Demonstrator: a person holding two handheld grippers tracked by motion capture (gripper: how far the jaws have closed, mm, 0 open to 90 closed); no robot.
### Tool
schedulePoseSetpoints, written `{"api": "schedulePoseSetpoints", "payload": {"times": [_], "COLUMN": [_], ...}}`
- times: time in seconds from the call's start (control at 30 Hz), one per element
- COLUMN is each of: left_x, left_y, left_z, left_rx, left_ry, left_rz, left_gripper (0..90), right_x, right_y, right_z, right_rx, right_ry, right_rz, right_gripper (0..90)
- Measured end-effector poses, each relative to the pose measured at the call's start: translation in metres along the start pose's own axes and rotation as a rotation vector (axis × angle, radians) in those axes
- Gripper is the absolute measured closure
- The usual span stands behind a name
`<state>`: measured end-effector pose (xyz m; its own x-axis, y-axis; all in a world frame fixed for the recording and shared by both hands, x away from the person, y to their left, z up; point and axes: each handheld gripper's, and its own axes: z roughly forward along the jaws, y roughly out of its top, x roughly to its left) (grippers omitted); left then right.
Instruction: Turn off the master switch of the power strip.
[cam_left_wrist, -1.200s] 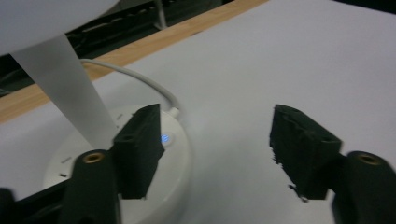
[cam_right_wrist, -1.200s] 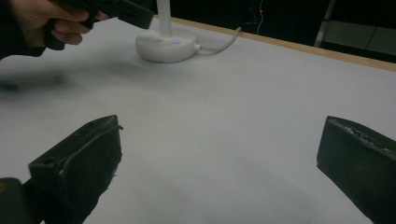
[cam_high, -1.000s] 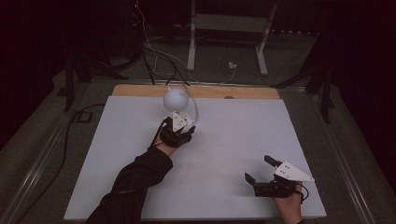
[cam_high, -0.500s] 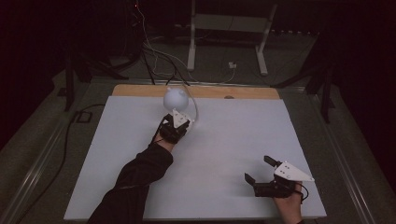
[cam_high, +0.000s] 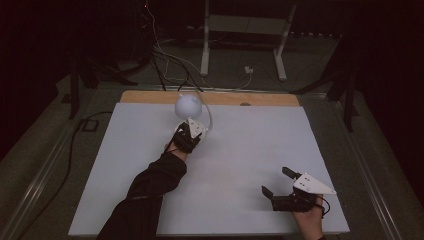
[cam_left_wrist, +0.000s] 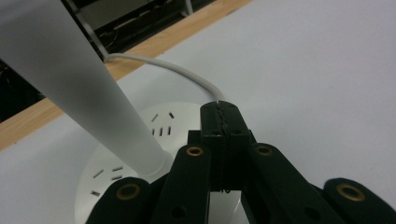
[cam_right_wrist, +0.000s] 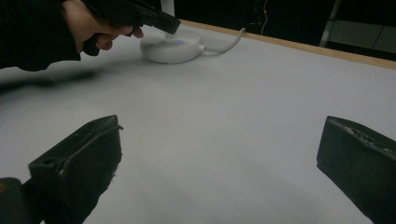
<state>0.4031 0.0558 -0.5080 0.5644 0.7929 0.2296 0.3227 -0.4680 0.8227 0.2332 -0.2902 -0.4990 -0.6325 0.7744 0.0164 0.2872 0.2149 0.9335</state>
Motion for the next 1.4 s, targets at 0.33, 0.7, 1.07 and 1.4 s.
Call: {"api": "schedulePoseSetpoints", "payload": {"times": [0.33, 0.7, 1.07, 1.4], "left_x": [-0.003, -0.002, -0.002, -0.002], "left_y": [-0.003, -0.005, -0.004, -0.003], "left_z": [0.010, 0.014, 0.017, 0.018], "left_rx": [0.021, 0.030, 0.045, 0.063], "left_ry": [0.018, 0.034, 0.041, 0.033], "left_rz": [0.034, 0.044, 0.055, 0.080], "left_gripper": [90.0, 90.0, 90.0, 90.0], "right_x": [-0.001, 0.000, 0.000, 0.000], "right_y": [-0.001, -0.001, -0.001, 0.000], "right_z": [0.001, 0.001, 0.001, 0.001], "right_rx": [0.002, 0.004, 0.007, 0.008], "right_ry": [-0.001, -0.003, -0.006, -0.006], "right_rz": [0.002, 0.002, 0.001, -0.001], "right_gripper": [0.0, 0.0, 0.0, 0.0]}}
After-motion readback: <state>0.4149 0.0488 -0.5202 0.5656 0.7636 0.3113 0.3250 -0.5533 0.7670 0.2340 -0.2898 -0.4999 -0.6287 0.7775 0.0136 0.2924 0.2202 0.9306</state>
